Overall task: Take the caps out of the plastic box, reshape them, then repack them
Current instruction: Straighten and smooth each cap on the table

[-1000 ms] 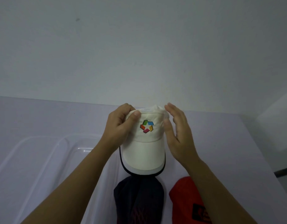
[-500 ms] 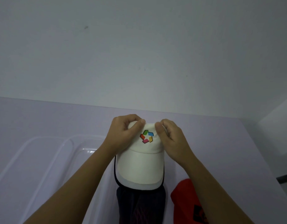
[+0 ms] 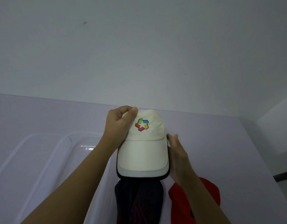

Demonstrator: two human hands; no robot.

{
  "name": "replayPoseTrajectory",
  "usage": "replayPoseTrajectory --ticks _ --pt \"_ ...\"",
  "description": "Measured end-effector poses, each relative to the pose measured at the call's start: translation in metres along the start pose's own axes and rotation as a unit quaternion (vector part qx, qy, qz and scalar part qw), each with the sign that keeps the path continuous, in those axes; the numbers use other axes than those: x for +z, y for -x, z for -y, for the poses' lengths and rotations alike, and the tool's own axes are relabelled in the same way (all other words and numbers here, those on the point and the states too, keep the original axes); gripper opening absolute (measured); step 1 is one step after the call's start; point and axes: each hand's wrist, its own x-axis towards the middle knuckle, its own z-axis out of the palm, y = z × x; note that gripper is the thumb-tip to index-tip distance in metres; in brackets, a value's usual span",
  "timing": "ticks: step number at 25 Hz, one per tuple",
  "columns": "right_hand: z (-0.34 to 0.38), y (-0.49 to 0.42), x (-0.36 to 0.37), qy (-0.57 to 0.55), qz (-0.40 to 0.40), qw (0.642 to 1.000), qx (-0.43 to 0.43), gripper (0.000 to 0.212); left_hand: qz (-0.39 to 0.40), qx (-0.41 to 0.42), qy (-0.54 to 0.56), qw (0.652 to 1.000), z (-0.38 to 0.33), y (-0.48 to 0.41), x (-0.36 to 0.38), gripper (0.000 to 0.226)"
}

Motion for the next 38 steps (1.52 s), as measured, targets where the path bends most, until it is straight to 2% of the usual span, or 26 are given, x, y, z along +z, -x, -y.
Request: replayPoseTrajectory --ticks 1,3,6,8,10,12,13,14,16,20,23,28,32,33,36,38 --pt "-0.004 0.007 0.005 -0.03 0.023 0.999 0.002 0.065 -0.015 -0.002 -0.006 1.0 0.003 0.001 0.002 0.024" --pt "-0.011 0.011 0.004 -0.093 0.021 0.995 0.031 0.067 -0.032 0.005 -0.026 0.999 0.008 0.003 0.007 0.024" --pt "-0.015 0.007 0.003 -0.149 -0.005 0.988 0.034 0.046 -0.036 0.011 -0.064 0.997 0.012 0.008 0.014 0.02" --pt "-0.016 0.004 0.001 -0.171 -0.022 0.985 0.017 0.043 -0.034 -0.005 -0.103 0.994 0.017 0.009 0.017 0.017" --pt "-0.014 -0.002 -0.005 -0.184 -0.027 0.982 -0.008 0.043 -0.015 -0.094 -0.139 0.986 0.027 0.013 0.014 0.043" --pt "-0.013 -0.011 -0.011 -0.168 -0.031 0.985 -0.025 0.044 0.021 -0.277 -0.022 0.96 0.029 0.018 0.013 0.064" --pt "-0.015 -0.019 -0.016 -0.154 -0.032 0.987 -0.028 0.044 0.047 -0.347 0.053 0.935 0.033 0.02 0.013 0.06" --pt "-0.017 -0.026 -0.022 -0.138 -0.038 0.99 -0.021 0.045 0.071 -0.38 0.107 0.916 0.039 0.02 0.012 0.047" --pt "-0.024 -0.04 -0.036 -0.081 -0.052 0.995 0.015 0.051 0.076 -0.388 0.163 0.904 0.051 0.017 0.013 0.021" --pt "-0.035 -0.06 -0.063 -0.045 -0.009 0.99 0.132 0.066 0.048 -0.414 0.202 0.886 0.086 -0.003 0.016 0.037" --pt "-0.041 -0.069 -0.079 -0.026 -0.003 0.989 0.145 0.059 0.071 -0.405 0.162 0.897 0.109 -0.008 0.026 0.04" --pt "-0.05 -0.077 -0.105 0.046 -0.056 0.978 0.195 0.05 0.126 -0.383 0.099 0.91 0.143 -0.01 0.038 0.047" --pt "-0.053 -0.071 -0.115 0.111 -0.076 0.963 0.232 0.033 0.12 -0.378 0.029 0.917 0.155 -0.004 0.043 0.027" --pt "-0.053 -0.069 -0.117 0.126 -0.075 0.962 0.231 0.029 0.128 -0.375 0.007 0.918 0.157 -0.002 0.042 0.03" --pt "-0.056 -0.069 -0.122 0.163 -0.089 0.959 0.215 0.027 0.148 -0.352 -0.12 0.916 0.166 -0.003 0.039 0.08" --pt "-0.06 -0.072 -0.126 0.225 -0.088 0.952 0.188 0.029 0.141 -0.329 -0.218 0.908 0.175 -0.003 0.038 0.09"
